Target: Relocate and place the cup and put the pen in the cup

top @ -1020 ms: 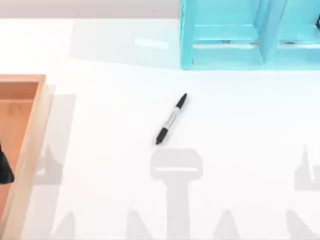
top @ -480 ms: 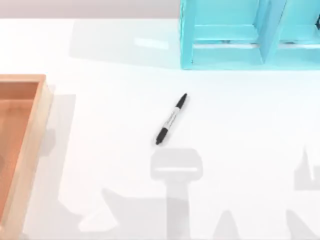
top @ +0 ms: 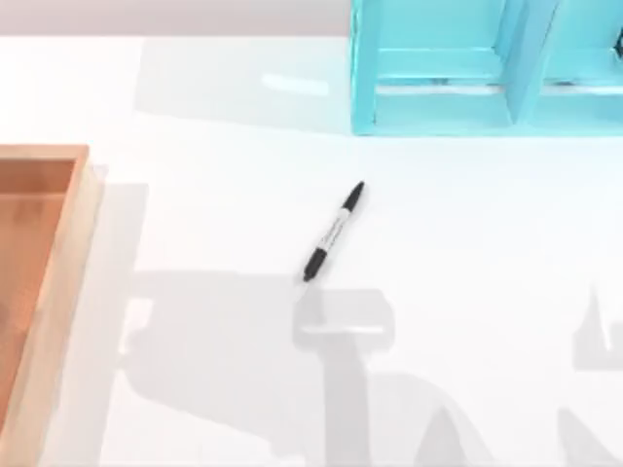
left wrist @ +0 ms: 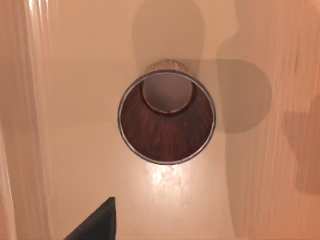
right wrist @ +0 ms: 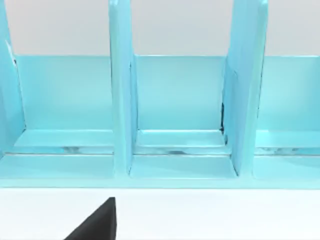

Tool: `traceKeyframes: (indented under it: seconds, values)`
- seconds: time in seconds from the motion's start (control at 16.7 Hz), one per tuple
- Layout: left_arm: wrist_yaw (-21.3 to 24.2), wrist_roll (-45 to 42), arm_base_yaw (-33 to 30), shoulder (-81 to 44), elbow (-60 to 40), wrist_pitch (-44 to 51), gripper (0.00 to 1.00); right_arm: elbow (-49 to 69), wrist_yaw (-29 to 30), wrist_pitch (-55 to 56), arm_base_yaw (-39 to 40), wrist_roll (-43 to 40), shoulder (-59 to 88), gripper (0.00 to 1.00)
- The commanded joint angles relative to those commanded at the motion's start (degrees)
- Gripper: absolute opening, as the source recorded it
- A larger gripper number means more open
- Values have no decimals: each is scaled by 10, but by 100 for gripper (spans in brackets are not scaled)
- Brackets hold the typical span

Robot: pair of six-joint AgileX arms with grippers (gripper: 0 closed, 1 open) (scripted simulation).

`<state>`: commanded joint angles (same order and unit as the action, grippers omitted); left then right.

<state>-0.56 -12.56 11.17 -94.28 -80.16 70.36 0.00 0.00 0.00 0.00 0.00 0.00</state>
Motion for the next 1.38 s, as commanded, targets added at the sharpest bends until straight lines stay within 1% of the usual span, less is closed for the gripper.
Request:
traceKeyframes:
  seconds: [0.12,0.24,0.6,0.78,1.14,1.26,1.38]
  values:
    - [2,-6,6,-45,-44,36,100,0,0,0,0,0,0,100]
    - [4,-9,9,-68,-68,55,100,0,0,0,0,0,0,100]
    - [4,-8,7,-70,-68,54,100,0,0,0,0,0,0,100]
    - [4,-8,9,-78,-32,14,100,0,0,0,0,0,0,100]
    - [4,-12,11,-109,87,-143,100,0,0,0,0,0,0,100]
    - [4,-12,12,-114,107,-164,100,0,0,0,0,0,0,100]
    - [4,-12,12,-114,108,-165,100,0,0,0,0,0,0,100]
